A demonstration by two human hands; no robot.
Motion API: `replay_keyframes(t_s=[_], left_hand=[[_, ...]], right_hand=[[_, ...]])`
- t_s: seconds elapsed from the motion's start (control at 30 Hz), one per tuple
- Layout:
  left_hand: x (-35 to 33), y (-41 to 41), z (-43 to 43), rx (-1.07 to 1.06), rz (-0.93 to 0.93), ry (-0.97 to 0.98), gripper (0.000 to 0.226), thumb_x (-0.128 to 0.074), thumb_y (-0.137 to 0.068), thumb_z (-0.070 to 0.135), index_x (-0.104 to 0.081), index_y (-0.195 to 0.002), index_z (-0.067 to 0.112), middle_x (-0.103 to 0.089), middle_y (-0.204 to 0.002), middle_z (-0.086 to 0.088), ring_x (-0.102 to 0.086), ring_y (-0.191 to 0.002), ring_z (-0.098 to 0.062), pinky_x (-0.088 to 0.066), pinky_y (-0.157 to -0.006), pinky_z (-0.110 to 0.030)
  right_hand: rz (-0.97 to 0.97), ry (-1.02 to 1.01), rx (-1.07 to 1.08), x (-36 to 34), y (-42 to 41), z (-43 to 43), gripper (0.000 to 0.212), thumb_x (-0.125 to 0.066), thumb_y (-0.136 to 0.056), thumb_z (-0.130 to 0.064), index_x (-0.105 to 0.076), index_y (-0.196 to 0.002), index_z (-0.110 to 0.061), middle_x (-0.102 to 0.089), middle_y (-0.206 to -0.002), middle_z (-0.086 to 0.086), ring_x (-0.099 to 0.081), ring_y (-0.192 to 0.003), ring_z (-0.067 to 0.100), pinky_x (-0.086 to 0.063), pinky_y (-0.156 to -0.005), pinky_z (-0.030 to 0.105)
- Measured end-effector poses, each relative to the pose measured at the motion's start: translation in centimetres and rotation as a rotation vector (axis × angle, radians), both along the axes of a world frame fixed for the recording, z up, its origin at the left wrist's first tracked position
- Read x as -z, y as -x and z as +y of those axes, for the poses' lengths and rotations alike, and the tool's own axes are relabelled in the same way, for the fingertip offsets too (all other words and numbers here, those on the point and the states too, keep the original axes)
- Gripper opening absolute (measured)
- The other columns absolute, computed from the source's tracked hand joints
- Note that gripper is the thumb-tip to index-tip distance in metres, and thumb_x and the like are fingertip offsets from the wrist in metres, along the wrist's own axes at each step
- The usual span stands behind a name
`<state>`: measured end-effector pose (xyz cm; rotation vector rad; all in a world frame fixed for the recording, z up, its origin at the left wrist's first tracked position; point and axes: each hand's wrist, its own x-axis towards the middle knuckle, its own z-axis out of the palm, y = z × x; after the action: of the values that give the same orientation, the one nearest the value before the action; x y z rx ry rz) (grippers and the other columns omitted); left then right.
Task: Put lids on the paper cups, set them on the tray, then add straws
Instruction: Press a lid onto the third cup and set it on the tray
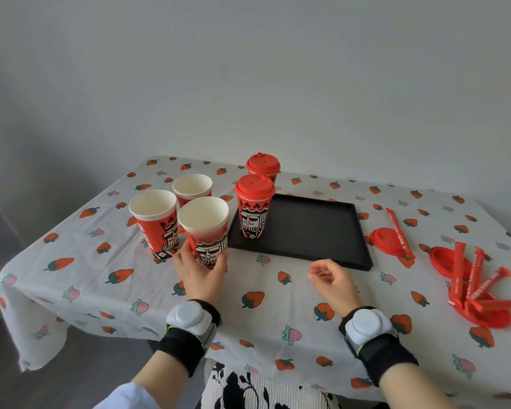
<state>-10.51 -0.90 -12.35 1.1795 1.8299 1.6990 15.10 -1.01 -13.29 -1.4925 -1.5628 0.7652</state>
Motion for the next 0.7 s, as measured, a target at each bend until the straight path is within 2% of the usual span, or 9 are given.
replay_keyframes(t_s=[0.03, 0.1, 0.17, 0.33, 0.43, 0.5, 0.57, 0.63, 0.7], left_hand=[[-0.1, -0.6, -0.5, 0.057, 0.035, -0.064, 0.075, -0.073, -0.068, 0.032, -0.037, -0.131, 0.014, -0.036, -0.127, -0.008, -0.039, -0.117, -0.016, -0.032, -0.099, -0.025], [-0.3, -1.9, -1.2, 0.198, 0.107, -0.154, 0.067, -0.072, -0.067, 0.039, -0.039, -0.123, 0.022, -0.036, -0.118, 0.002, -0.040, -0.107, 0.002, -0.032, -0.091, -0.005], [-0.7, -3.8, -1.3, 0.357, 0.112, -0.162, 0.064, -0.070, -0.066, 0.047, -0.036, -0.119, 0.034, -0.038, -0.116, 0.007, -0.038, -0.105, 0.017, -0.031, -0.083, 0.004], [-1.3, -6.8, 0.0, 0.641, 0.038, -0.036, 0.068, -0.068, -0.063, 0.050, -0.033, -0.121, 0.042, -0.051, -0.115, 0.020, -0.049, -0.103, 0.018, -0.038, -0.076, 0.003], [-0.9, -8.3, 1.1, 0.734, 0.064, 0.027, 0.076, -0.073, -0.066, 0.038, -0.034, -0.130, 0.026, -0.050, -0.119, 0.009, -0.051, -0.105, 0.003, -0.037, -0.079, -0.003], [-0.1, -8.9, 1.6, 0.782, 0.057, 0.086, 0.076, -0.076, -0.069, 0.028, -0.032, -0.131, 0.023, -0.049, -0.117, 0.009, -0.052, -0.107, -0.006, -0.037, -0.080, -0.007], [0.5, -8.9, 1.6, 0.795, 0.081, 0.116, 0.076, -0.077, -0.071, 0.024, -0.030, -0.129, 0.028, -0.048, -0.113, 0.014, -0.052, -0.103, 0.000, -0.037, -0.078, -0.007], [0.9, -9.0, 2.1, 0.810, 0.103, 0.131, 0.079, -0.077, -0.071, 0.026, -0.027, -0.132, 0.030, -0.049, -0.117, 0.013, -0.051, -0.104, 0.001, -0.037, -0.083, -0.010], [1.1, -8.9, 2.3, 0.820, 0.121, 0.130, 0.083, -0.077, -0.071, 0.026, -0.025, -0.136, 0.029, -0.047, -0.126, 0.008, -0.048, -0.112, -0.006, -0.038, -0.092, -0.020]], right_hand=[[0.010, 0.000, 0.004, -0.1, -0.1, -0.1, 0.016, -0.064, -0.083, -0.014, -0.061, -0.089, -0.029, -0.064, -0.087, -0.012, -0.059, -0.084, 0.003, -0.044, -0.065, 0.005], [0.034, -0.010, 0.024, -0.1, -0.1, -0.1, 0.016, -0.063, -0.083, -0.012, -0.062, -0.090, -0.027, -0.064, -0.088, -0.011, -0.059, -0.084, 0.001, -0.044, -0.065, 0.003], [0.054, -0.030, 0.075, -0.2, -0.5, -0.2, 0.017, -0.062, -0.084, -0.010, -0.062, -0.089, -0.027, -0.064, -0.089, -0.011, -0.059, -0.084, 0.000, -0.044, -0.066, 0.001], [0.122, -0.049, 0.125, -0.4, 0.1, 0.0, 0.014, -0.063, -0.084, -0.013, -0.062, -0.087, -0.026, -0.063, -0.086, -0.014, -0.057, -0.080, -0.005, -0.041, -0.066, -0.001], [0.172, -0.029, 0.148, -0.7, -0.2, 0.2, 0.012, -0.063, -0.084, -0.012, -0.061, -0.090, -0.023, -0.062, -0.086, -0.015, -0.057, -0.081, -0.005, -0.042, -0.068, 0.002], [0.181, -0.041, 0.187, -1.4, -1.2, 0.7, 0.014, -0.063, -0.083, -0.011, -0.061, -0.093, -0.021, -0.062, -0.087, -0.013, -0.058, -0.084, -0.001, -0.043, -0.072, 0.007], [0.125, -0.086, 0.209, -2.7, -2.8, 1.4, 0.015, -0.062, -0.084, -0.010, -0.062, -0.097, -0.019, -0.063, -0.090, -0.010, -0.059, -0.085, 0.002, -0.044, -0.070, 0.005], [0.004, -0.096, 0.239, -3.8, -5.3, 2.8, 0.020, -0.062, -0.085, -0.011, -0.060, -0.104, -0.016, -0.062, -0.100, -0.004, -0.057, -0.090, 0.007, -0.042, -0.071, 0.003], [-0.177, -0.049, 0.267, -4.8, -7.6, 4.5, 0.029, -0.062, -0.086, -0.015, -0.057, -0.114, -0.012, -0.060, -0.111, 0.002, -0.055, -0.100, 0.014, -0.041, -0.080, 0.013]])
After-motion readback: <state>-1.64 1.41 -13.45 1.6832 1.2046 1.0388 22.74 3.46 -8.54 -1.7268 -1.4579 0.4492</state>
